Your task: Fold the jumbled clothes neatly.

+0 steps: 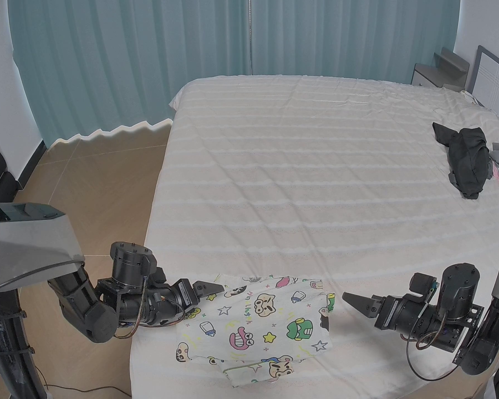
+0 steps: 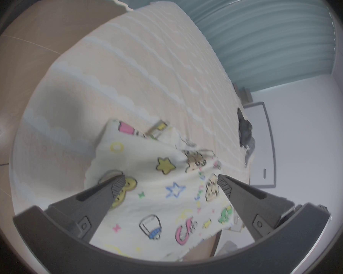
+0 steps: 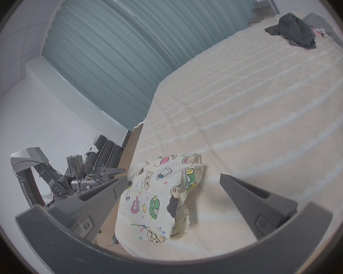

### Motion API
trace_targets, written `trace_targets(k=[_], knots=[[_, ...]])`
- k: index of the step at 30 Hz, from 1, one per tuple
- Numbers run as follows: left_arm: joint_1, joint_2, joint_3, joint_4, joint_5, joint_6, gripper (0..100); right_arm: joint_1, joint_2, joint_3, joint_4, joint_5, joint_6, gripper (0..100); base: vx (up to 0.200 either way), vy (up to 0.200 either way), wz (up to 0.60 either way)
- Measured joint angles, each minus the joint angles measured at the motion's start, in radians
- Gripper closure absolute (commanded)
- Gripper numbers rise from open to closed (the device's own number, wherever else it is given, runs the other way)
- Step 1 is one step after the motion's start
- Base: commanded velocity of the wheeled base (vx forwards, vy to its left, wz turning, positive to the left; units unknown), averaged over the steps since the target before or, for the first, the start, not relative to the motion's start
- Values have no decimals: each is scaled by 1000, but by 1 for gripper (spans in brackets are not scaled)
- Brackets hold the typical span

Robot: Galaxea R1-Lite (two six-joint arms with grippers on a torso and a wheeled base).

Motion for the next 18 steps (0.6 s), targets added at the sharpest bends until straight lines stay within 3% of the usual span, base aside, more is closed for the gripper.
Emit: trace_targets(k=[7, 9, 14, 18], knots=[[23, 19, -41, 1, 36, -53, 0, 0, -72, 0, 0, -27, 2, 0, 0, 0, 0], [41, -141, -11, 10, 36, -73, 0, -1, -198, 0, 62, -87, -4, 0, 0, 0, 0], [45, -320, 49, 13, 36, -74, 0, -6, -316, 0, 175, -160, -29, 0, 0, 0, 0], [46, -552, 119, 77, 44, -48, 0, -8, -489, 0, 350, -251, -76, 0, 0, 0, 0]])
